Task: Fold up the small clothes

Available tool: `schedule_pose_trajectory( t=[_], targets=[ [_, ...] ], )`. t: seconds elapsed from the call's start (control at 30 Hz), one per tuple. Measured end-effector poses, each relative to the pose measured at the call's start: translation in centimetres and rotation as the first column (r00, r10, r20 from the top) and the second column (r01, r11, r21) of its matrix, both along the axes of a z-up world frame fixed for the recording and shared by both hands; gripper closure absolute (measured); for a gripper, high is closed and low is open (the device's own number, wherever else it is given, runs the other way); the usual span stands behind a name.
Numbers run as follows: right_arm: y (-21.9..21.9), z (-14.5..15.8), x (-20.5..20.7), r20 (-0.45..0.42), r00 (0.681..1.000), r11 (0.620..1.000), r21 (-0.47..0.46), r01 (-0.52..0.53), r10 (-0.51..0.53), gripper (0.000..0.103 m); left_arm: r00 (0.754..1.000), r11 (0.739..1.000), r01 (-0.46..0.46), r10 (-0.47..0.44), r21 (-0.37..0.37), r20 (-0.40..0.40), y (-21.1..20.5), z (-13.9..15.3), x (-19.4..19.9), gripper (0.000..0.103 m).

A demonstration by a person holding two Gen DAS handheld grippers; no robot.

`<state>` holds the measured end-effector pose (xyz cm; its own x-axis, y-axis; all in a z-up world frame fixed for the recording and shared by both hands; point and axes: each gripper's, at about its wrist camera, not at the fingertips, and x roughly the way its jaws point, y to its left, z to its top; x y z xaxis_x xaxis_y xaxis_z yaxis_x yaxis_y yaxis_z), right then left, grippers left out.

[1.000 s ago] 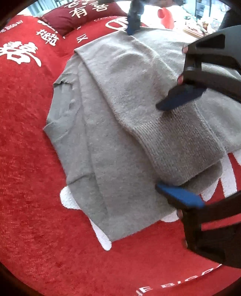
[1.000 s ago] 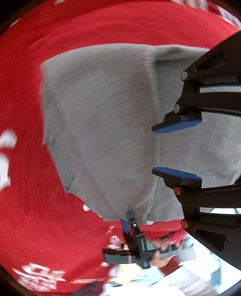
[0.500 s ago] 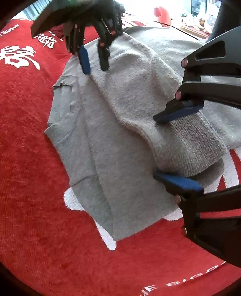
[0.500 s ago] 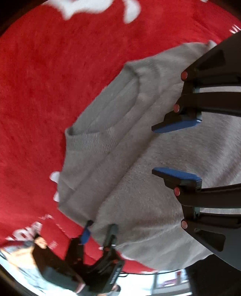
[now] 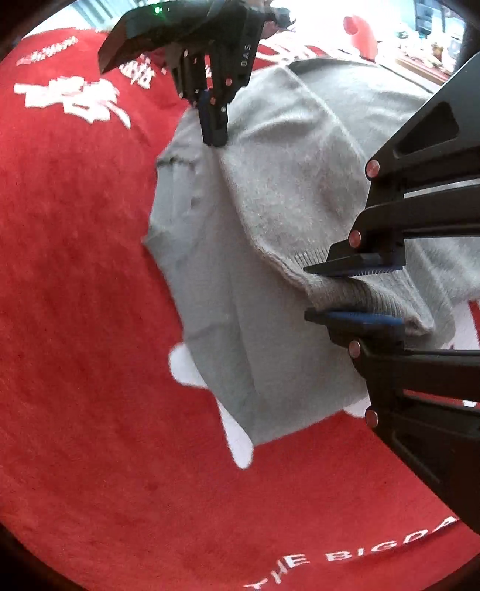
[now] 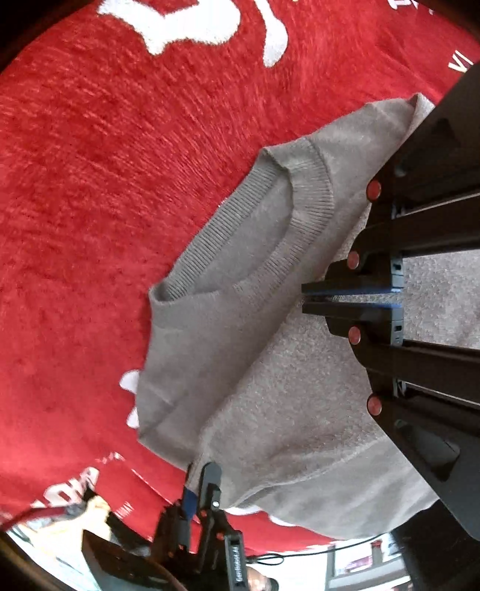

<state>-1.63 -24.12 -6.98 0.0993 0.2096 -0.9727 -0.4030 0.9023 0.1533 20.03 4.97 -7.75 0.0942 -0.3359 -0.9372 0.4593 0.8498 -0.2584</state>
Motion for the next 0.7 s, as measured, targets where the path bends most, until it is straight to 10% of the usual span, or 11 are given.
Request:
schedule_pose_trajectory(
  t=[0.1,0.23,0.53,0.7],
  targets=[
    [0.6,-1.9,0.3,-0.038,0.998,0.999,-0.004,0.045,-0.045,0.100,0.998,0.997,-0.054,0.055,0.057,-0.010,0.8,-1.2,-0.2,0.081],
    [-0.8,-1.1,0.0,-0.038,0.982,0.981,0.053,0.187,-0.185,0.085,0.991,0.981,-0.132,0.128,0.139,0.038,2.4,-0.5,-1.0,0.038],
    [-6.4,2.7,-7.0,-0.082,0.914,0.903,0.143,0.404,-0.396,0.073,0.966,0.960,-0.258,0.252,0.109,0.063,4.1,1.5,-2.8,0.038],
    [-8.2,1.3,-10.5,-0.137,0.886,0.881,0.116,0.459,-0.444,0.073,0.925,0.856,-0.379,0.347,0.351,0.152,4.6,-1.4,-0.7,0.038]
  ],
)
